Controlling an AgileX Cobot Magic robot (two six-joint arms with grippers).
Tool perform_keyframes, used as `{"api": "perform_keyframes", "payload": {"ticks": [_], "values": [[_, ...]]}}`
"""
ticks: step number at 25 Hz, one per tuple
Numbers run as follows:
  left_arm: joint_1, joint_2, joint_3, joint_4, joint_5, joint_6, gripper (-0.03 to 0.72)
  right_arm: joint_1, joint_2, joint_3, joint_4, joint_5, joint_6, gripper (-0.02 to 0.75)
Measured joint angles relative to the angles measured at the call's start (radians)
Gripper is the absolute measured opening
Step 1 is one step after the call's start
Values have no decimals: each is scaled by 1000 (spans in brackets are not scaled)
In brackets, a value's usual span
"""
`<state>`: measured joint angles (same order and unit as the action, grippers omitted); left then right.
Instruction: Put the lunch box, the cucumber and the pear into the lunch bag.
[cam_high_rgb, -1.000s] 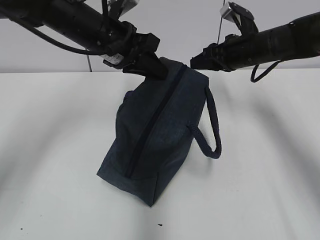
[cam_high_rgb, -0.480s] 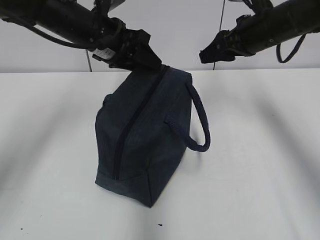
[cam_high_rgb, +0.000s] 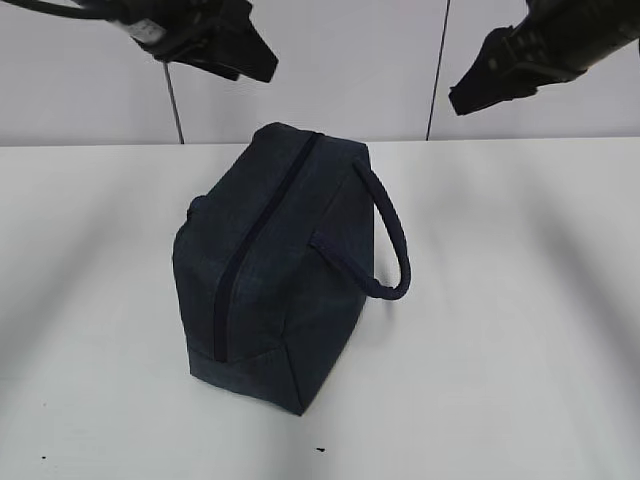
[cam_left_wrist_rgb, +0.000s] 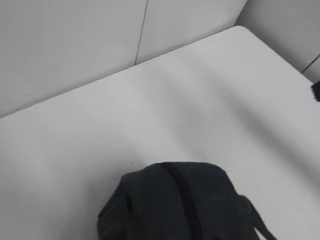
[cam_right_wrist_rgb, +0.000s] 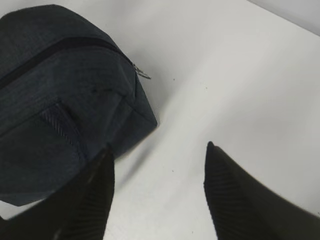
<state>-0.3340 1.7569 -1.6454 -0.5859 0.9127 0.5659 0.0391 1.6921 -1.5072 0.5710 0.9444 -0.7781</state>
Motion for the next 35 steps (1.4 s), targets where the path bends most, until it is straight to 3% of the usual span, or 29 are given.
{"api": "perform_keyframes", "payload": {"ticks": [7, 17, 23, 28, 35], "values": [[0, -146, 0, 257, 102, -193, 333, 0, -123, 0, -167, 108, 224, 446], [0, -325, 0, 469, 332, -376, 333, 0, -346, 0, -295, 296, 393, 446], [0, -444, 0, 556, 350, -422, 333, 0, -490, 0, -382, 310, 483, 445], [0, -577, 34, 568, 353, -487, 333, 0, -612, 0, -440, 315, 555, 445], [0, -817, 253, 586, 357, -516, 333, 0, -831, 52, -488, 321, 641, 429]]}}
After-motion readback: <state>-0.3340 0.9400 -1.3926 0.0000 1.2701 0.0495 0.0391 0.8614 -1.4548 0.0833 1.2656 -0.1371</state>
